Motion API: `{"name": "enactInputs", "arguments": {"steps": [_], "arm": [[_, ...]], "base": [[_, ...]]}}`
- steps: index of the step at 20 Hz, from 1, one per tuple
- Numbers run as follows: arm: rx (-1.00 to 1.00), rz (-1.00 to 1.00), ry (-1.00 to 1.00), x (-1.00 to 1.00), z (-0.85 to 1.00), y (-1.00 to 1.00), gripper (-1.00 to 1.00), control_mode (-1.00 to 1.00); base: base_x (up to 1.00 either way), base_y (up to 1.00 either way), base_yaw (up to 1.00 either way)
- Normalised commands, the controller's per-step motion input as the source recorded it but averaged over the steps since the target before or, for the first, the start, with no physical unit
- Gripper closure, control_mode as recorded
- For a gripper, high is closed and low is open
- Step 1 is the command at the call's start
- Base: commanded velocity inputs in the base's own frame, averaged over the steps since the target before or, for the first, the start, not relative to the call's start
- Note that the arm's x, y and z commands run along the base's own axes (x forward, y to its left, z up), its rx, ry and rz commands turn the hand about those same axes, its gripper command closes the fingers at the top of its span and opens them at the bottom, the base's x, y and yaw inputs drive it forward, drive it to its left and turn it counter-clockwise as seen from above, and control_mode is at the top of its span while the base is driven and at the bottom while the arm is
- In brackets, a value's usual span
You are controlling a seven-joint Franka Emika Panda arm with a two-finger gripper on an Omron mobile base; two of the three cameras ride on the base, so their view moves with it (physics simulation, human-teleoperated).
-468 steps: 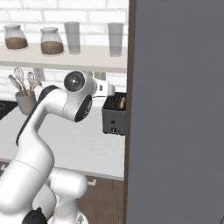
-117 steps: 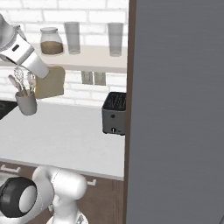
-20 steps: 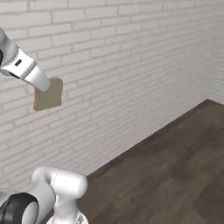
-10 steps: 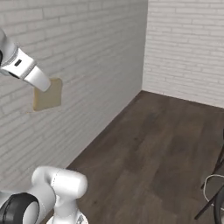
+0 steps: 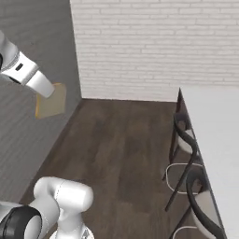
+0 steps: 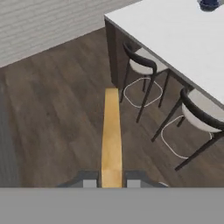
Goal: Start the toaster. Once the lever pops up, take the bread to the plate on the dining counter.
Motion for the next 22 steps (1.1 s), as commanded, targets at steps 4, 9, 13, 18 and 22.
{"name": "enactInputs", "arguments": {"steps": [4, 9, 13, 18, 22], "arm": [[0.0, 0.0, 0.0, 0.0, 0.0, 0.0, 1.0, 1.0], [0.0, 0.0, 0.0, 0.0, 0.0, 0.0, 1.0, 1.0], [0.0, 0.0, 0.0, 0.0, 0.0, 0.0, 1.0, 1.0], [0.0, 0.0, 0.0, 0.0, 0.0, 0.0, 1.0, 1.0], [0.0, 0.0, 0.0, 0.0, 0.0, 0.0, 1.0, 1.0]], "base": [[0.43, 0.18, -0.66], [0.35, 0.1, -0.69], [0.24, 0.04, -0.73], [0.11, 0.0, -0.76], [0.0, 0.0, -0.77]]}}
